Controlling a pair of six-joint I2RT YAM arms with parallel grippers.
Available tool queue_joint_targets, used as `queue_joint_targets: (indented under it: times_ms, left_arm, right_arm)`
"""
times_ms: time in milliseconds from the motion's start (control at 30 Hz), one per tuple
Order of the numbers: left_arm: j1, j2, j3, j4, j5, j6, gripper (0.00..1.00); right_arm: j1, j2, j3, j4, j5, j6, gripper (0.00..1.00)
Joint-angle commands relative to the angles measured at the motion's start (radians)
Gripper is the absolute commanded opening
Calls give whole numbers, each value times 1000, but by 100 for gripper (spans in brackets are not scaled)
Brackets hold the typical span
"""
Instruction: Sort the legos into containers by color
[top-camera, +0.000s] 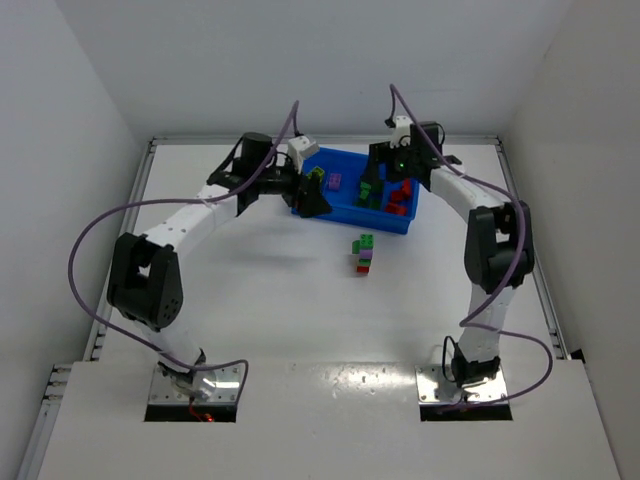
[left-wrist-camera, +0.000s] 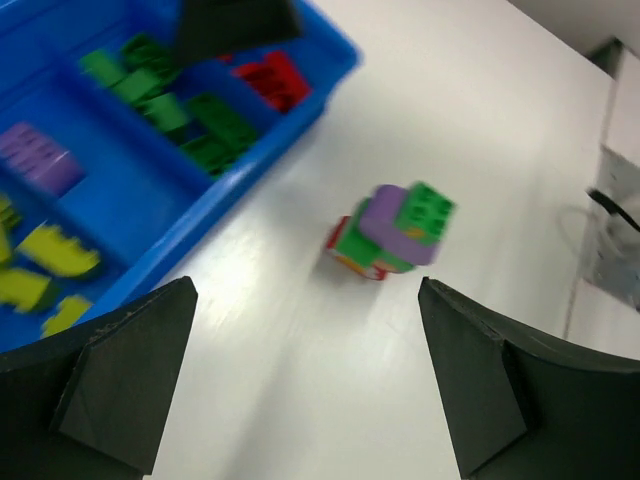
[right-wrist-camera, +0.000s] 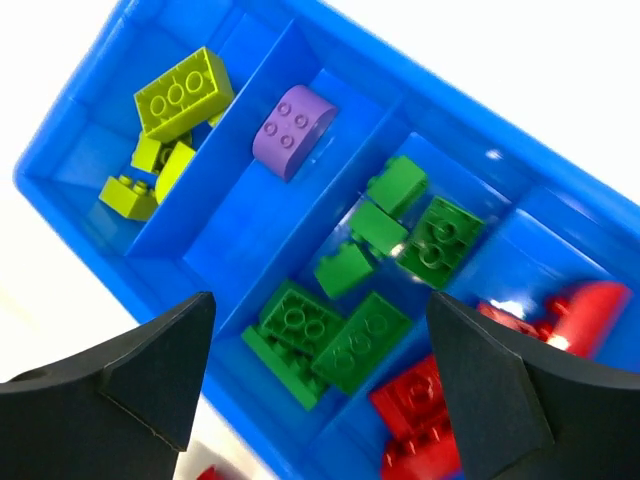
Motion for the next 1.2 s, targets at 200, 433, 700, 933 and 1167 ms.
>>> queue_joint_targets:
  times_ms: [200,433,700,933,1167]
  left_arm:
    - [-225,-52,28,-162,56,297,87]
    - [-286,45,137,-237,66,400,79]
    - [-326,187,304,-372,34,573,92]
    - [-345,290,402,-418,25,593,92]
    - [-345,356,424,-418,25,593,87]
  right_arm:
    - [-142,-437,-229,-102,-84,-30,86]
    - [-221,-678,-450,-349,-116,-260,82]
    - [-272,-847,-599,-402,-81,-302,83]
    - [-314,-868,-610,-402,-81,-311,83]
    - [-333,-868,-601,-402,-111,-302,83]
